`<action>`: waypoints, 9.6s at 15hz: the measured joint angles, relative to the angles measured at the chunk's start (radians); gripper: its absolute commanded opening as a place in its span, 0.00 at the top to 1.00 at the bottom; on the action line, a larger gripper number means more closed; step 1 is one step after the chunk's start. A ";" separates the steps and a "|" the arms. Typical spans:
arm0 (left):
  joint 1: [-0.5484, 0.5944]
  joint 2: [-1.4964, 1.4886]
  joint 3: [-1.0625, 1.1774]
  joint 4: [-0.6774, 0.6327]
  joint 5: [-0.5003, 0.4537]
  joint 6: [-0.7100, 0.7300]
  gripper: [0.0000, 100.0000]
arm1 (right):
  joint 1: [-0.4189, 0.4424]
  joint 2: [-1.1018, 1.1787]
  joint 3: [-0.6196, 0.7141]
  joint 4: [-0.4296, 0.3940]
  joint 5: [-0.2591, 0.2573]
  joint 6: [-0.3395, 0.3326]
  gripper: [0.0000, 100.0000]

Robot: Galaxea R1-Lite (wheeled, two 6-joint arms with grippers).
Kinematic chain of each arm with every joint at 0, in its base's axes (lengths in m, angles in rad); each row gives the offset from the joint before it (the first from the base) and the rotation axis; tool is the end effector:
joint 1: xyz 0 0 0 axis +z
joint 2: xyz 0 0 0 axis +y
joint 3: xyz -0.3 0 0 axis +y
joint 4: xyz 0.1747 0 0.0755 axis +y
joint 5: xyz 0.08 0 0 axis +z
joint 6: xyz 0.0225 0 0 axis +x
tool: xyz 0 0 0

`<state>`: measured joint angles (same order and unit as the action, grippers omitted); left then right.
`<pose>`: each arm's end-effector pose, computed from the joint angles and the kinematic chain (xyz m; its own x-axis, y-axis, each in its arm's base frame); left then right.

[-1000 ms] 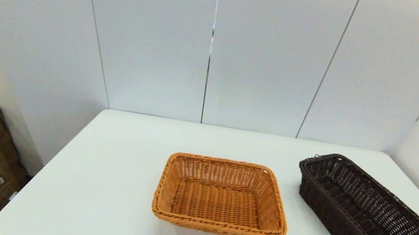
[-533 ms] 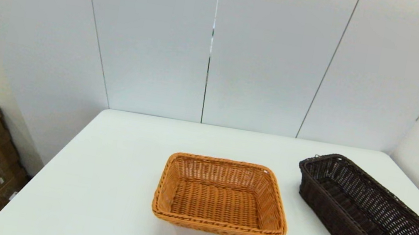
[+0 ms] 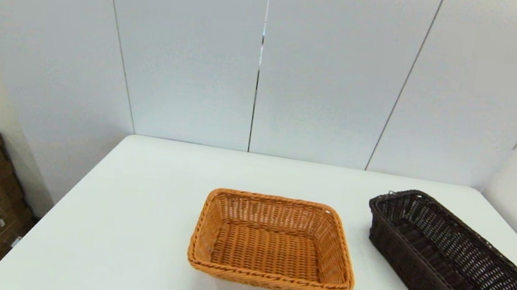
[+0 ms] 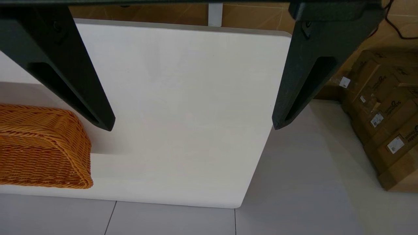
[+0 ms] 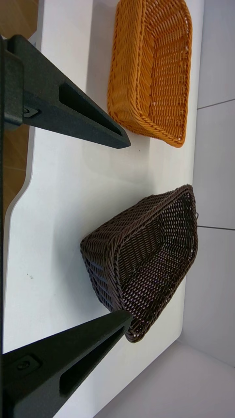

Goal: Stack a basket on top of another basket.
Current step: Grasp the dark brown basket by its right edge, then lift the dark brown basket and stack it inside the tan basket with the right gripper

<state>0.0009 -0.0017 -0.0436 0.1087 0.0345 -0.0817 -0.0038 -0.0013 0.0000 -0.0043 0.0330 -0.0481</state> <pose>-0.0266 0.0008 0.0763 0.9974 0.0354 -0.0633 -0.0404 0.9960 -0.0793 -0.0229 0.0008 0.0759 0.9996 0.0292 0.0056 -0.0289 0.9984 -0.0483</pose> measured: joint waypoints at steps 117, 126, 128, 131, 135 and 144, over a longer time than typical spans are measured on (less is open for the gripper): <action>0.000 0.000 0.001 -0.001 -0.001 -0.002 0.00 | -0.314 1.716 -1.037 0.512 0.075 0.704 1.00; 0.000 0.000 0.001 -0.001 -0.001 -0.001 0.00 | -0.280 1.572 -1.061 0.516 0.146 0.576 1.00; 0.000 0.000 0.001 -0.001 -0.001 -0.002 0.00 | -0.242 1.547 -1.082 0.516 0.179 0.572 1.00; 0.000 0.000 0.001 -0.001 -0.001 -0.001 0.00 | -0.110 1.524 -1.123 0.516 0.206 0.565 1.00; -0.001 0.000 0.001 -0.001 -0.001 -0.001 0.00 | 0.120 1.534 -1.206 0.520 0.209 0.543 1.00; -0.001 0.000 0.001 -0.001 -0.001 -0.002 0.00 | 0.384 1.754 -1.363 0.526 0.204 0.497 1.00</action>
<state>0.0000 -0.0013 -0.0428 0.1081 0.0330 -0.0836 0.3804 1.7530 -1.3634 0.5219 0.2366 0.4494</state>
